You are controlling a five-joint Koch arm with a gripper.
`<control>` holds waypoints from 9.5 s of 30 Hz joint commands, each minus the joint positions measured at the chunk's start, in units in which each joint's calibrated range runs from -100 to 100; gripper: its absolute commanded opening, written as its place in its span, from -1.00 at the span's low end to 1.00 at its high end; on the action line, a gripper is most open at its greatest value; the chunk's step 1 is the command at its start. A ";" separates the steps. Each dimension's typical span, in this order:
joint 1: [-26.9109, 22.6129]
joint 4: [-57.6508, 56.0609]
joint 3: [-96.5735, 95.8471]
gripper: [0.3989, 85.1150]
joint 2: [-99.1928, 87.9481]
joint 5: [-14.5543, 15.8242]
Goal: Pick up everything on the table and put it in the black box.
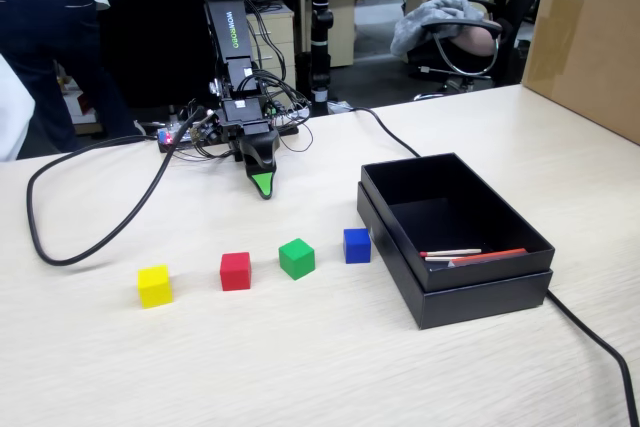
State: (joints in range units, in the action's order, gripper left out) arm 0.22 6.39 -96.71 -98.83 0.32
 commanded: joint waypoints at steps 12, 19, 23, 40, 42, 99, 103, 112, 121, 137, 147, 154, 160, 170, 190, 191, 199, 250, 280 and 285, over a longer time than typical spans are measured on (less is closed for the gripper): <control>4.54 -32.18 25.36 0.11 2.85 0.49; 9.04 -47.90 48.75 0.11 16.85 -1.90; 12.50 -55.93 65.44 0.11 34.18 -5.13; 16.65 -55.93 105.42 0.10 88.45 -10.60; 16.65 -55.93 107.77 0.10 92.58 -10.50; -17.19 -71.31 112.85 -0.99 66.99 10.84; -17.63 -71.31 120.65 -0.99 79.27 11.58; -17.05 -71.31 131.07 -0.99 105.20 13.14; -17.29 -72.87 132.89 -0.54 115.76 13.09; -10.60 -72.87 129.44 -0.02 77.32 13.77; 3.47 -71.31 113.85 0.17 69.63 6.30; 6.84 -70.19 108.41 0.15 80.42 5.57; 7.77 -68.81 111.04 0.15 93.27 5.52; 8.11 -66.04 117.29 0.01 109.56 4.25; -3.71 -69.84 112.22 -0.92 66.08 4.98; -5.03 -69.84 112.31 -0.92 64.58 5.27; -19.05 -69.93 122.46 -0.92 74.68 8.89; -0.93 -72.78 112.40 0.12 76.86 3.22; 0.39 -73.13 124.18 -0.62 113.24 3.22; -0.59 -74.68 123.28 -0.77 98.78 3.66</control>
State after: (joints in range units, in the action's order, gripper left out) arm 0.22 -66.40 23.96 13.53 3.59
